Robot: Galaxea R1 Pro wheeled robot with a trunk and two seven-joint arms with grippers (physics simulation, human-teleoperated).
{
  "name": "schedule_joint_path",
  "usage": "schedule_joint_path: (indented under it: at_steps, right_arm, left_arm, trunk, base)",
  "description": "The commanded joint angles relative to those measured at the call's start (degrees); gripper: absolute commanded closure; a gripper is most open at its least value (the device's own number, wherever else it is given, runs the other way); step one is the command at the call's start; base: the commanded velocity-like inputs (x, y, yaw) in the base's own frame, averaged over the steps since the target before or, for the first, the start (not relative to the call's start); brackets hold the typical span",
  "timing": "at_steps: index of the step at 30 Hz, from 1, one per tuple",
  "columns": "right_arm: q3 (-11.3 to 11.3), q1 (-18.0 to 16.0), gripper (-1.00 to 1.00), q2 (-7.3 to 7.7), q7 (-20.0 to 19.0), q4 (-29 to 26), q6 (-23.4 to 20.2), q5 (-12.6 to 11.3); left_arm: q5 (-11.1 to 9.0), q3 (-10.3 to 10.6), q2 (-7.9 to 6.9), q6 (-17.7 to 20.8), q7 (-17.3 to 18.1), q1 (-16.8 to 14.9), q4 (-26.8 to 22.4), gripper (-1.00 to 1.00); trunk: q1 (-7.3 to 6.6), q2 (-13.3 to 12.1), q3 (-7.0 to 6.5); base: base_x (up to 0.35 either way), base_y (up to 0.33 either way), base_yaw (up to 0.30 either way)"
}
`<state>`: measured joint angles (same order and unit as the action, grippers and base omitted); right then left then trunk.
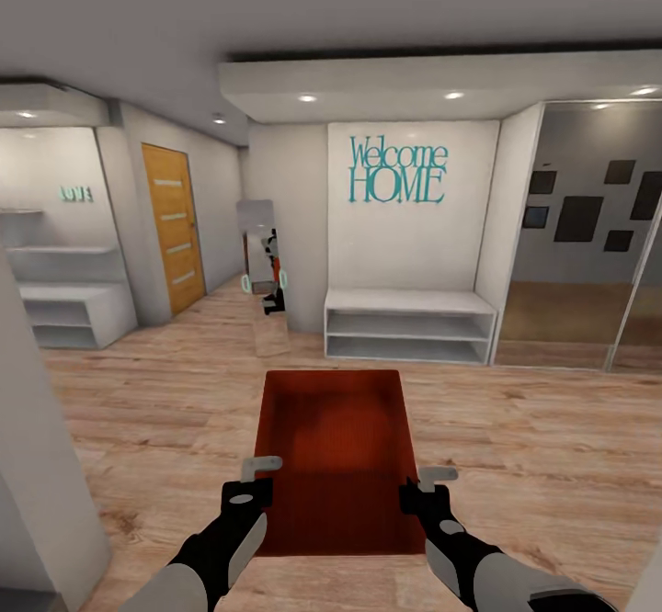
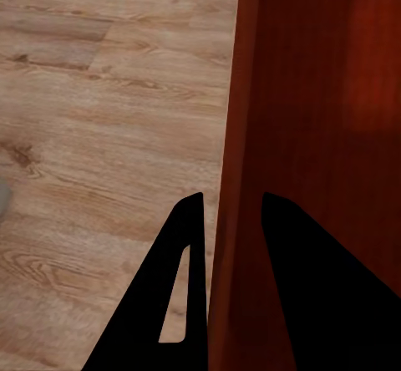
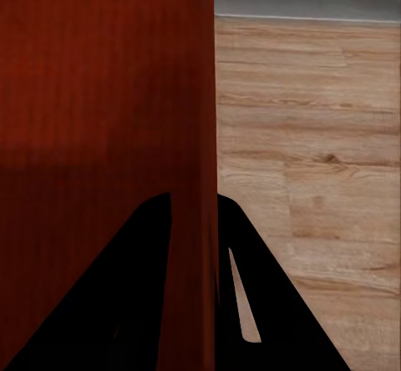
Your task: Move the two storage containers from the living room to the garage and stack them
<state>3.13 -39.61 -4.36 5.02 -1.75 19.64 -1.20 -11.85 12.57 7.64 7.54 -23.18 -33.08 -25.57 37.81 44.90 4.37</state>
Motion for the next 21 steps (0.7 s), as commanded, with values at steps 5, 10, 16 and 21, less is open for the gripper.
schedule_joint_path:
  at_steps: [5,10,16,21]
  right_arm:
    - [-0.23,-0.02,1.0,-0.22,-0.09,0.17,0.05,0.33]
    - [-0.23,-0.03,1.0,-0.22,-0.09,0.17,0.05,0.31]
    - [-0.23,-0.03,1.0,-0.22,-0.17,0.17,0.11,0.3]
    - [-0.23,-0.03,1.0,-0.22,-0.12,0.17,0.13,0.25]
  left_arm:
    - [0.25,0.01,0.01,0.28,-0.46,-0.06,-0.7,1.0]
    - [0.25,0.0,0.01,0.28,-0.43,-0.06,-0.69,1.0]
    - [0.25,0.0,0.01,0.28,-0.46,-0.06,-0.7,1.0]
    - [0.25,0.0,0.01,0.28,-0.44,-0.06,-0.67,1.0]
  trunk:
    - [0.05,0.08,0.1]
    - [0.05,0.08,0.1]
    - [0.05,0.08,0.1]
    - [0.05,0.08,0.1]
  base:
    - [0.321,0.0,0.0]
    - [0.321,0.0,0.005]
    - [0.321,0.0,0.186]
    - [0.321,0.0,0.262]
